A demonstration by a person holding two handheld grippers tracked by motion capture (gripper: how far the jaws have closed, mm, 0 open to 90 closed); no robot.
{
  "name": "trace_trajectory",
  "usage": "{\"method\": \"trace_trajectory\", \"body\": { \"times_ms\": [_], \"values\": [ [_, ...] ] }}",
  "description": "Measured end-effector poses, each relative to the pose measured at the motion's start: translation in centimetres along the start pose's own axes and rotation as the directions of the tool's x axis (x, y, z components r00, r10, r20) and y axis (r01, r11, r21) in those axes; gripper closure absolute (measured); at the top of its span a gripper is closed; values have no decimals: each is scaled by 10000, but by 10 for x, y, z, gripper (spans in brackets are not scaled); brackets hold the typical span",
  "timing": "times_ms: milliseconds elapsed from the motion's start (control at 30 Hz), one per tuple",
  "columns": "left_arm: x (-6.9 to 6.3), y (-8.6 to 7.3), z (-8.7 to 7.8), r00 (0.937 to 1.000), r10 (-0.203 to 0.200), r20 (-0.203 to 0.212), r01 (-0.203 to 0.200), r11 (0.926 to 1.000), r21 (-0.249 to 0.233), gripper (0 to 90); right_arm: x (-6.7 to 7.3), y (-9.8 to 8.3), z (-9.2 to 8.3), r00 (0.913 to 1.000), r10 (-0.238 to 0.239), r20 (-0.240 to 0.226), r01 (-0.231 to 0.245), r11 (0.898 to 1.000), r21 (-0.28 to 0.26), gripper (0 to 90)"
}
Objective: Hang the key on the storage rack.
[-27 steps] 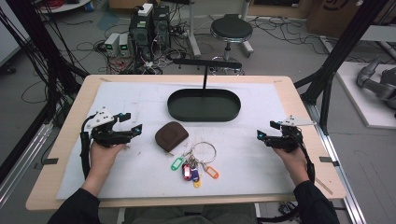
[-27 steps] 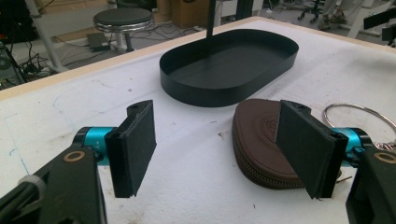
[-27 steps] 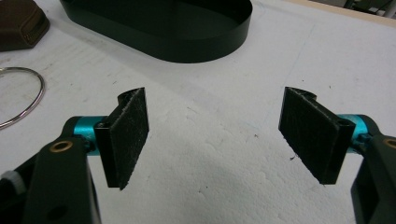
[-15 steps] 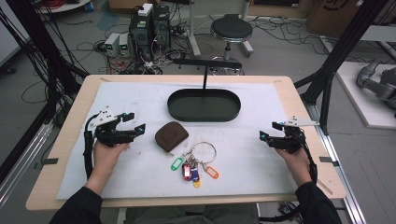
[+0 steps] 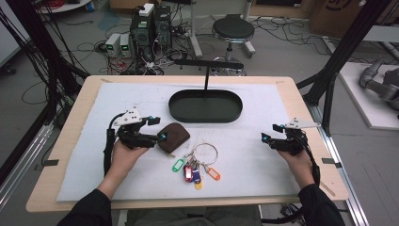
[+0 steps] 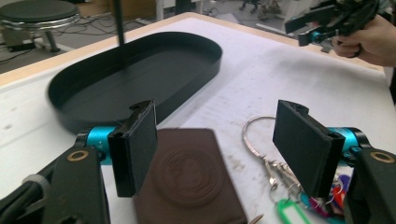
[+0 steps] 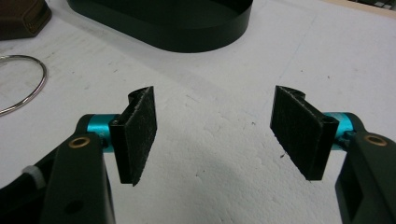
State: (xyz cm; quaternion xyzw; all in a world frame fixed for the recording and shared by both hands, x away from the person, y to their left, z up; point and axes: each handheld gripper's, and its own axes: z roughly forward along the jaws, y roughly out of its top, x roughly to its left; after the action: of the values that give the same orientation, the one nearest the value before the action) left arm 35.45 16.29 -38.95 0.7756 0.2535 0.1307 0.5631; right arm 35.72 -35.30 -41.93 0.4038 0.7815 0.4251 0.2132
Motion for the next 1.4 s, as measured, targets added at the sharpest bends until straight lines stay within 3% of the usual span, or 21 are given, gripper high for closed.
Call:
{"method": "trace_trajectory", "body": {
  "times_ms": [300,600,800,900,1067,1167,1400],
  "values": [
    [-21,10,35,9960,80,886,-142,9975,693,315,1,0,1,10000,-76,32,76,10000,39,334],
    [-29,11,57,9936,-254,1096,129,9935,1133,332,0,0,2,10000,-83,9,83,9999,91,333],
    [-34,10,75,9914,-656,1128,448,9830,1781,370,0,0,4,9999,-152,15,152,9998,144,333],
    [-36,9,85,9920,-753,1018,523,9758,2125,406,0,0,5,9999,-148,-10,148,9998,155,333],
    [-39,6,100,9936,-874,722,636,9569,2835,474,0,0,5,9998,-178,-3,178,9997,180,333],
    [-40,4,108,9966,-763,324,608,9382,3407,517,1,0,5,9998,-186,-27,187,9997,183,333],
    [-40,-2,122,9964,-779,-347,853,9015,4244,596,2,0,5,9997,-240,-41,241,9995,209,333]
  ]
}}
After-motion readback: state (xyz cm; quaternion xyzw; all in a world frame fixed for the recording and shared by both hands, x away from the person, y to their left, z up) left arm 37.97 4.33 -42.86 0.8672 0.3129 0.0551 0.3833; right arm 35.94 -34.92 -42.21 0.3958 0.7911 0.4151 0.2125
